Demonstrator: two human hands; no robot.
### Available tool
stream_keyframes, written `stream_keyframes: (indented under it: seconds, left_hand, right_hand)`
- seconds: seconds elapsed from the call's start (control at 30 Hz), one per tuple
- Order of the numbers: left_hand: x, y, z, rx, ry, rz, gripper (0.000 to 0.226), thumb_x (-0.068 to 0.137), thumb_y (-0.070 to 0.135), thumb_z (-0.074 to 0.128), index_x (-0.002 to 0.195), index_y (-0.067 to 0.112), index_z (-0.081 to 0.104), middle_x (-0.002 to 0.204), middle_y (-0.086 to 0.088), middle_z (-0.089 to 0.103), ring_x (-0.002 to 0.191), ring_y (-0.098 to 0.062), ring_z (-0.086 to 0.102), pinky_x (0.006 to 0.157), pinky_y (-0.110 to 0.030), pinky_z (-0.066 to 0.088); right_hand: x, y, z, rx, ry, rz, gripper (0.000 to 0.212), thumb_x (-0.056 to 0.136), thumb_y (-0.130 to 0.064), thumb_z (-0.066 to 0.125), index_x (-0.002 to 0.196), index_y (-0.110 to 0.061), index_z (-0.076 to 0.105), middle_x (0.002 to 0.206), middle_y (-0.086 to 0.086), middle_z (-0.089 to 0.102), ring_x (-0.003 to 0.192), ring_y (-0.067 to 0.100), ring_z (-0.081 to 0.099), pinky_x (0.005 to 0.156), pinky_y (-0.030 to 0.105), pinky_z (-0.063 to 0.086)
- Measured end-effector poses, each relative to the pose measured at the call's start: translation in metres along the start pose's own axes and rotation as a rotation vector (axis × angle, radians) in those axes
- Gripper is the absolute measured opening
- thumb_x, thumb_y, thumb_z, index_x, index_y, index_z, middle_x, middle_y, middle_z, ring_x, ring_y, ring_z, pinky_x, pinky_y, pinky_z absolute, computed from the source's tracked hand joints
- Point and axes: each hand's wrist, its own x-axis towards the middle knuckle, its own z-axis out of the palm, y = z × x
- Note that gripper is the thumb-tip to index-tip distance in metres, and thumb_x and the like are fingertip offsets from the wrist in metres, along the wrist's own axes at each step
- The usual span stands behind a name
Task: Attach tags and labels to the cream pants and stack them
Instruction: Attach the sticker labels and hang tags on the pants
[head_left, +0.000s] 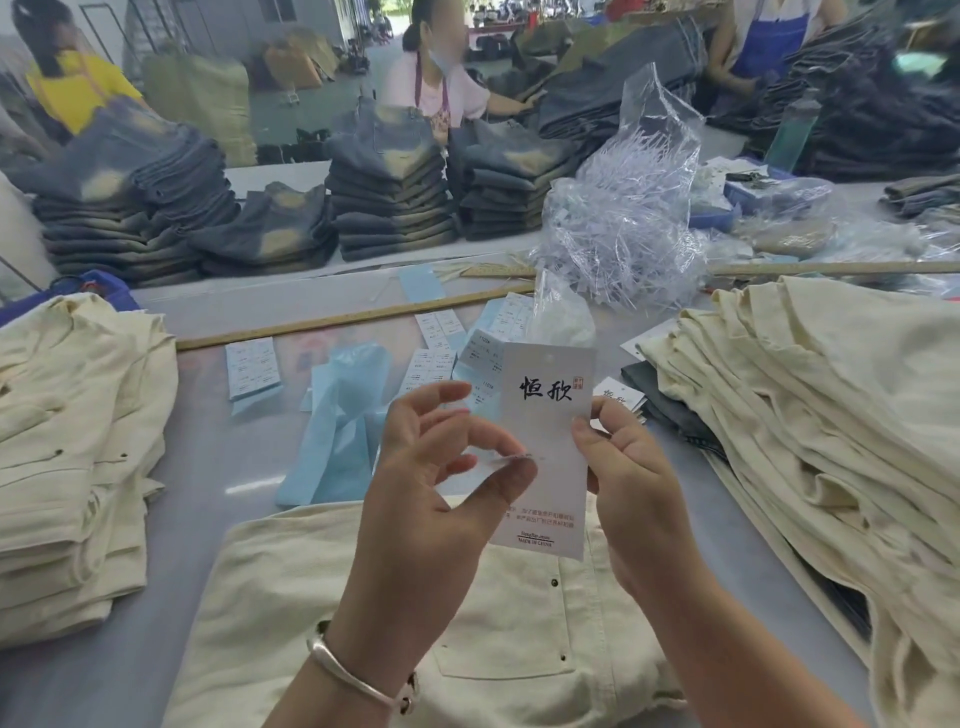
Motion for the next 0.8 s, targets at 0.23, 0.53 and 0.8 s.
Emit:
stream_keyframes:
  seconds: [0.23,0.53,0.8]
  left_hand:
    - [0.007,-0.013,0.0,0.015,-0.113,-0.002,0.025,0.087,0.01,0.068,0.092,0.035,0.068,0.081,0.01,0.069,0.077,-0.011,0.066,0.067,-0.021,0.054]
    - [0.016,-0.019,0.001,0.1,-0.15,-0.072,0.085,0.082,0.008,0.073,0.146,0.043,0.03,0.08,0.005,0.07,0.074,-0.01,0.067,0.072,-0.027,0.058]
    - [0.019,-0.019,0.004,0.134,-0.05,-0.087,0.083,0.078,0.022,0.077,0.147,0.037,0.033,0.074,0.009,0.068,0.061,-0.001,0.06,0.059,-0.02,0.05]
  right_hand:
    - [0.003,0.001,-0.001,-0.015,-0.048,0.014,0.021,0.1,-0.008,0.042,0.106,-0.007,0.062,0.095,0.015,0.073,0.077,0.021,0.068,0.064,0.03,0.058]
    - [0.0,0.003,0.004,-0.011,-0.13,0.052,0.023,0.101,-0.008,0.039,0.107,-0.003,0.061,0.098,0.02,0.072,0.081,0.026,0.067,0.072,0.039,0.056]
    - [-0.002,0.001,0.003,0.03,-0.154,0.03,0.026,0.101,-0.015,0.042,0.108,-0.006,0.065,0.1,0.015,0.072,0.083,0.021,0.069,0.066,0.028,0.055]
